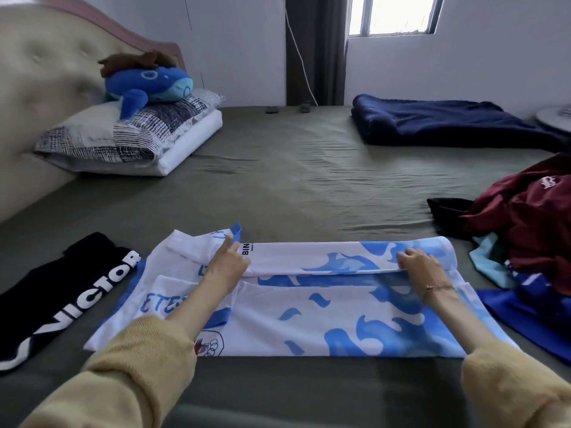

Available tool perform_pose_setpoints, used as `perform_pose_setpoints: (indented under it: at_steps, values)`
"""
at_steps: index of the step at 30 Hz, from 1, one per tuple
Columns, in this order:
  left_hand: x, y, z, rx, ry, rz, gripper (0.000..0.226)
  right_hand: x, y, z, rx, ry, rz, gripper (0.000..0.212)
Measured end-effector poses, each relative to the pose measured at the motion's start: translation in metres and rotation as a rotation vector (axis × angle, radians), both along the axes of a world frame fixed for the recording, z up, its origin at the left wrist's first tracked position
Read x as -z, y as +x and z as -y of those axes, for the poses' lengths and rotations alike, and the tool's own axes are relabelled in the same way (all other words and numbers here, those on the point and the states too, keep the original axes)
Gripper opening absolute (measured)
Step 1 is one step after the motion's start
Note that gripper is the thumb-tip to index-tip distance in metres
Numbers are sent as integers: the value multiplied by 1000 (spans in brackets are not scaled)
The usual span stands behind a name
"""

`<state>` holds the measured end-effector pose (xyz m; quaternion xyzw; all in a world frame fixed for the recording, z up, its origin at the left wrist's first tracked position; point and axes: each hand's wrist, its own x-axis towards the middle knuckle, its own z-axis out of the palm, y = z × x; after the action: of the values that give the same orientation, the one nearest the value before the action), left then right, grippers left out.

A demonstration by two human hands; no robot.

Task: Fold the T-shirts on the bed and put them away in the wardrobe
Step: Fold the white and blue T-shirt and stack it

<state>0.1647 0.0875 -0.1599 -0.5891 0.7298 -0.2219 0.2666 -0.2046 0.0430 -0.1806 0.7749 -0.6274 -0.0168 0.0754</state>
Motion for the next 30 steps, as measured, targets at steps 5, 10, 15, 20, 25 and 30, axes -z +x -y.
perform_pose_setpoints:
  at_steps: [5, 10, 15, 20, 25, 30]
  values:
    - [-14, -1, -13, 13, 48, -4, 31, -9, -2, -18, -8, 37, 35, 26]
    - [-11, -2, -20, -42, 66, -100, 25, -1, 1, -23, 72, 20, -93, 10]
    - [-1, -18, -21, -36, -2, -252, 29, 10, 6, -23, 130, -61, -28, 29]
    - [17, -49, -19, -144, 228, -768, 53, 21, 24, -25, -49, 228, 194, 49]
    - [33, -55, -17, -243, 383, -721, 58, 28, 27, -31, -18, 323, 158, 55]
    - [26, -50, -16, -191, 195, -855, 46, 26, 49, -28, -50, 283, 239, 49]
